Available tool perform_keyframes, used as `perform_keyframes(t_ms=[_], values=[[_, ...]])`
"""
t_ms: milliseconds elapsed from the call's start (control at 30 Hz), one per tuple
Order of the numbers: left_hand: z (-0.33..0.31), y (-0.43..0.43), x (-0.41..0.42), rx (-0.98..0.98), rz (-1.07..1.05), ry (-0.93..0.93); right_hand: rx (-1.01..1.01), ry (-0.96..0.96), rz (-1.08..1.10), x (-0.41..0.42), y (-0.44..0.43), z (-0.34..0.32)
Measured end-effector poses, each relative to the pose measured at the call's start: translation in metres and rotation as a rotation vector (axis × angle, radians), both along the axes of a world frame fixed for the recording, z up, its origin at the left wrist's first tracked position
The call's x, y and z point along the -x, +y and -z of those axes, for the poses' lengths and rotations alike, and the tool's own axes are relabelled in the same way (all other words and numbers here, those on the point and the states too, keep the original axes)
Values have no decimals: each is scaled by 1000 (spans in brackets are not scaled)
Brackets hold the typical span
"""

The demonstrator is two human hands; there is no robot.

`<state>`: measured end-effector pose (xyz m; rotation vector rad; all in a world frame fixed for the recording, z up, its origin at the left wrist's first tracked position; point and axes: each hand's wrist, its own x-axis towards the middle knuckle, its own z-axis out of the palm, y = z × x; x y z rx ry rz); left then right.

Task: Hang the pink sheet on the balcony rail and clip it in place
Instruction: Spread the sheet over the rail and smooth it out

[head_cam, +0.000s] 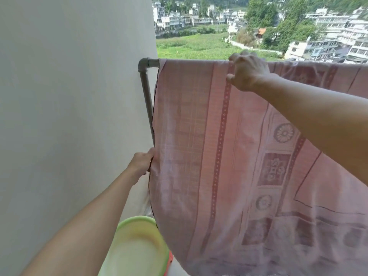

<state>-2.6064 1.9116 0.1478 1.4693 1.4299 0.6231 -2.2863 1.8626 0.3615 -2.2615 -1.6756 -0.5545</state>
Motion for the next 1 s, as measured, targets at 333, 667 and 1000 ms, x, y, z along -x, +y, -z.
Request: perform_keyframes(t_ms=[333, 667, 1000], values=[[-83, 116, -86, -170, 108, -486, 34, 1, -16, -20, 63, 3], [-168, 155, -122, -513, -192, -501, -98, 268, -217, -32, 67, -9], [-217, 160, -109, -662, -158, -143, -168, 455, -362, -31, 81, -20]])
